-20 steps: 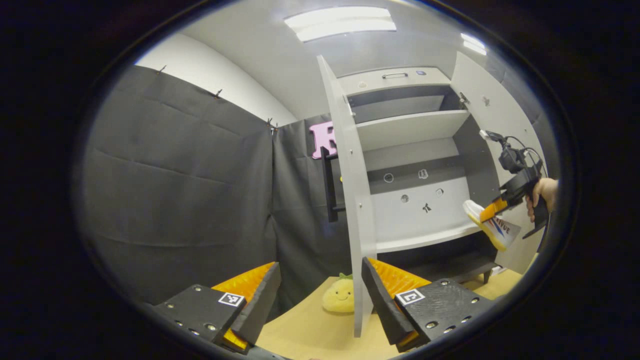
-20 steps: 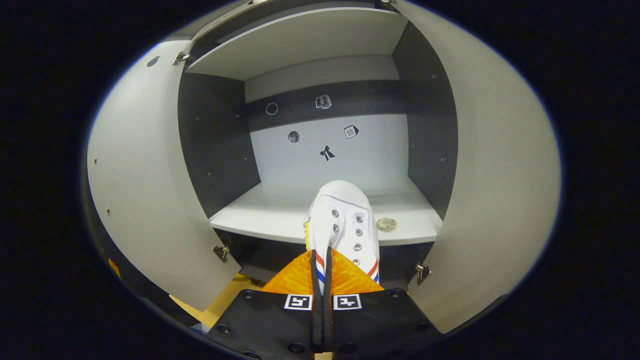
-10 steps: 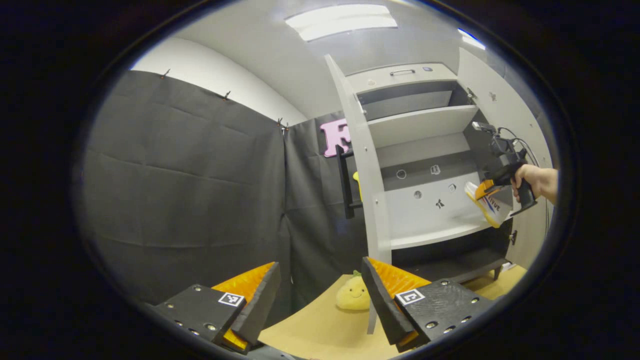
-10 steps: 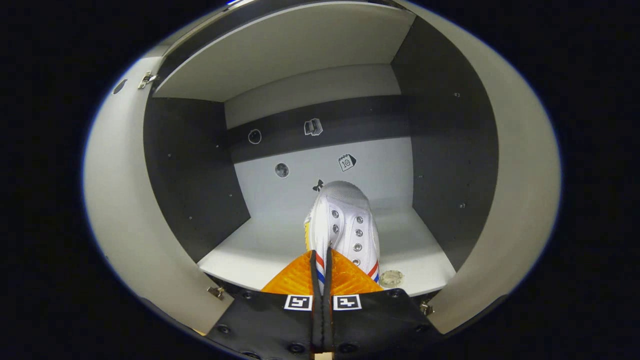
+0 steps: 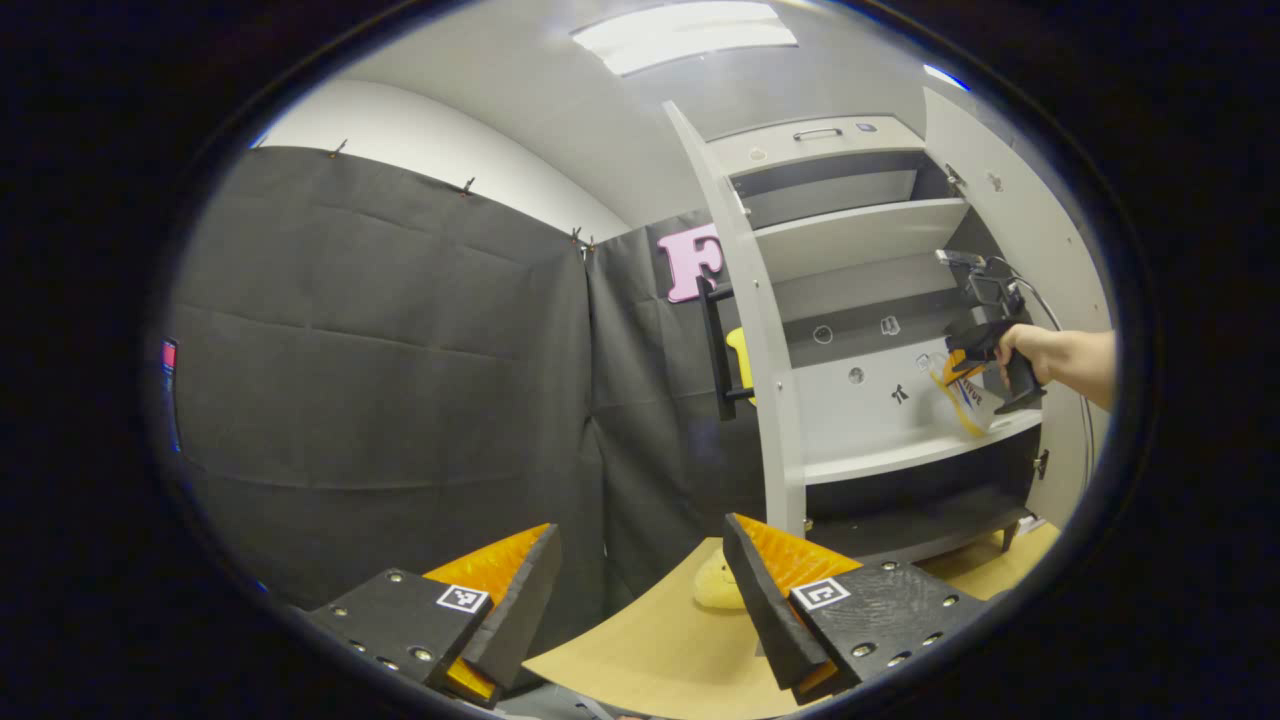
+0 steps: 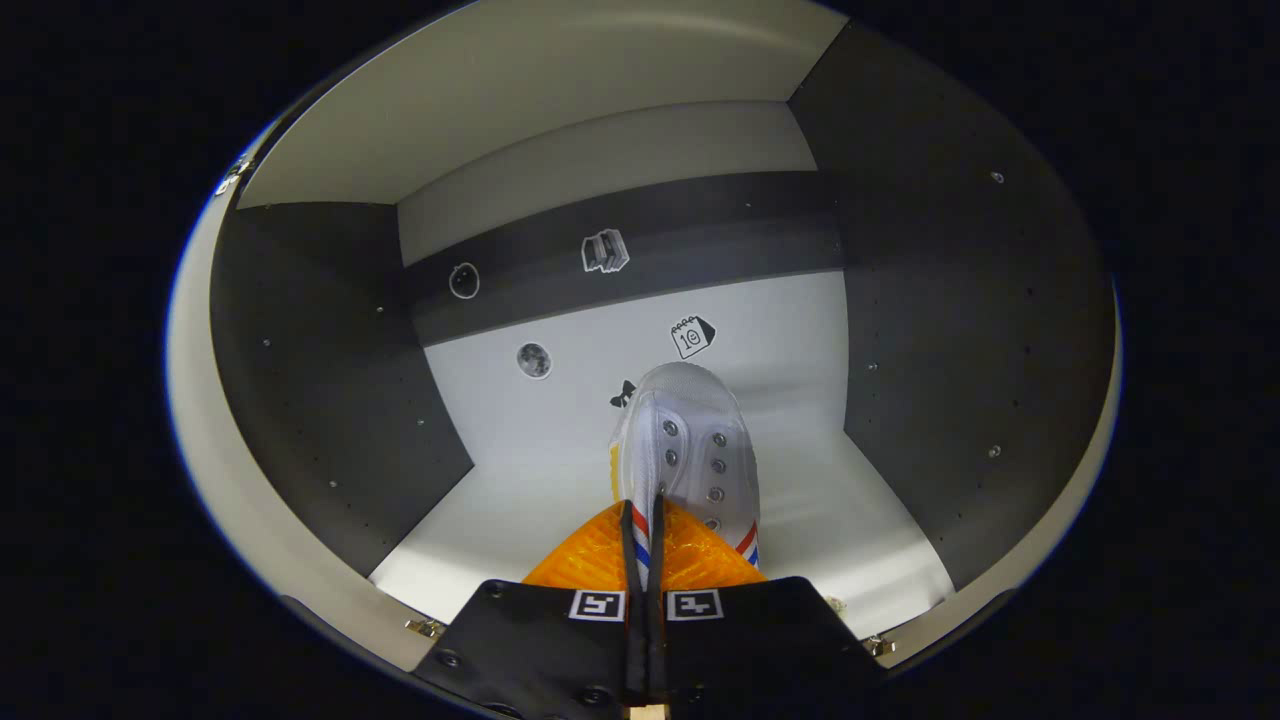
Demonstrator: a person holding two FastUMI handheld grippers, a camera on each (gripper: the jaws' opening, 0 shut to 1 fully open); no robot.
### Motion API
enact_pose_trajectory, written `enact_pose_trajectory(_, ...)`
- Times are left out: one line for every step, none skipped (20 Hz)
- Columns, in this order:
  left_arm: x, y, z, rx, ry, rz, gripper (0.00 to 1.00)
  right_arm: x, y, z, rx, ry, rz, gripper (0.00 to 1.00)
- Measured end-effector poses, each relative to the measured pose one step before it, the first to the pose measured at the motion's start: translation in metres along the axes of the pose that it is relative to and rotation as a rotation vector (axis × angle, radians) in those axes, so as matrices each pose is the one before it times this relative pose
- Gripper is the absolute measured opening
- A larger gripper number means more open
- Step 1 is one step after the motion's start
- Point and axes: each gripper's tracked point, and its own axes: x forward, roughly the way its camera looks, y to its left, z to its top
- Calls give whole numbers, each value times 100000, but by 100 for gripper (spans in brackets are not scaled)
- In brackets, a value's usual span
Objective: Grab one shoe with the right hand and put it into the shoe cabinet, grab the other shoe with the left hand and put it into the shoe cabinet; then close the right door with the right hand and the left door with the left hand.
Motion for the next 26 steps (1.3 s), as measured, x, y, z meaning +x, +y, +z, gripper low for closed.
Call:
enact_pose_trajectory(-11, 59, -169, 414, 297, 385, 94, 702, -305, -97, -1310, 609, -1831, 1)
enact_pose_trajectory(-6, 95, -4, 438, 325, 445, 94, 764, -162, -14, -946, 693, -1738, 1)
enact_pose_trajectory(-61, 43, 0, 278, 384, 372, 94, 604, -140, -86, -298, 768, -1246, 1)
enact_pose_trajectory(-3, 79, -36, 135, 405, 337, 94, 563, -111, -201, 330, 884, -1239, 1)
enact_pose_trajectory(-46, 13, -51, 109, 340, 249, 94, 498, -16, -286, 282, 1284, -1026, 2)
enact_pose_trajectory(-50, 46, -52, 335, 541, 311, 94, 402, -120, -189, 127, 340, -1068, 1)
enact_pose_trajectory(-75, 89, -87, 228, 408, 280, 93, 116, -103, -149, 131, 377, -1225, 2)
enact_pose_trajectory(-7, 8, 5, -131, 106, -79, 94, 272, -134, -166, 54, 44, -1014, 4)
enact_pose_trajectory(-29, -79, 4, -188, 266, -139, 94, -99, -213, -211, 32, 595, -1084, 4)
enact_pose_trajectory(22, -80, -51, -119, 223, -287, 94, 75, -165, -118, -192, -75, -629, 7)
enact_pose_trajectory(34, -126, -126, -19, 373, -339, 94, -128, 101, 652, 72, -2570, 723, 17)
enact_pose_trajectory(82, -92, -121, 30, 569, -394, 94, -476, 51, 611, -144, -2964, 134, 24)
enact_pose_trajectory(4, -107, 27, -76, 549, -704, 94, -661, 155, 1028, -40, -3394, 754, 29)
enact_pose_trajectory(52, -154, -30, -195, 437, -1033, 94, -726, 192, 659, -218, -2741, 1148, 39)
enact_pose_trajectory(76, -154, -21, -328, 335, -1131, 94, -813, 213, 504, -764, -2135, 953, 56)
enact_pose_trajectory(105, -180, -65, -374, 394, -1586, 94, -944, -38, 468, -1496, -2106, 199, 73)
enact_pose_trajectory(162, -10, -241, -16, 143, -1593, 94, -886, -16, 531, -1627, -2773, 215, 91)
enact_pose_trajectory(165, -146, -139, 419, 37, -1838, 94, -1184, 31, 486, -1317, -2559, 276, 87)
enact_pose_trajectory(150, -235, -135, 612, 235, -1965, 94, -1072, 48, 463, -1214, -2622, 803, 94)
enact_pose_trajectory(156, -252, -1, 308, 226, -2264, 94, -1237, 65, 334, -1198, -2136, 504, 97)
enact_pose_trajectory(129, -212, 43, -341, 407, -2512, 94, -1147, -161, 324, -1542, -1980, 182, 99)
enact_pose_trajectory(109, -191, 24, -760, 686, -2723, 94, -1227, -97, 253, -1500, -1995, 180, 99)
enact_pose_trajectory(-142, -218, -510, -769, 957, -2701, 95, -1199, -68, 215, -1121, -1692, 199, 99)
enact_pose_trajectory(-34, -209, -199, -482, 1166, -2756, 95, -1307, -193, 145, -726, -1927, 3, 98)
enact_pose_trajectory(-233, -206, -140, -63, 1103, -2983, 95, -930, -236, 72, -713, -1431, -373, 100)
enact_pose_trajectory(-147, -162, 6, 372, 953, -2721, 95, -1134, -407, 32, -809, -1530, -248, 96)
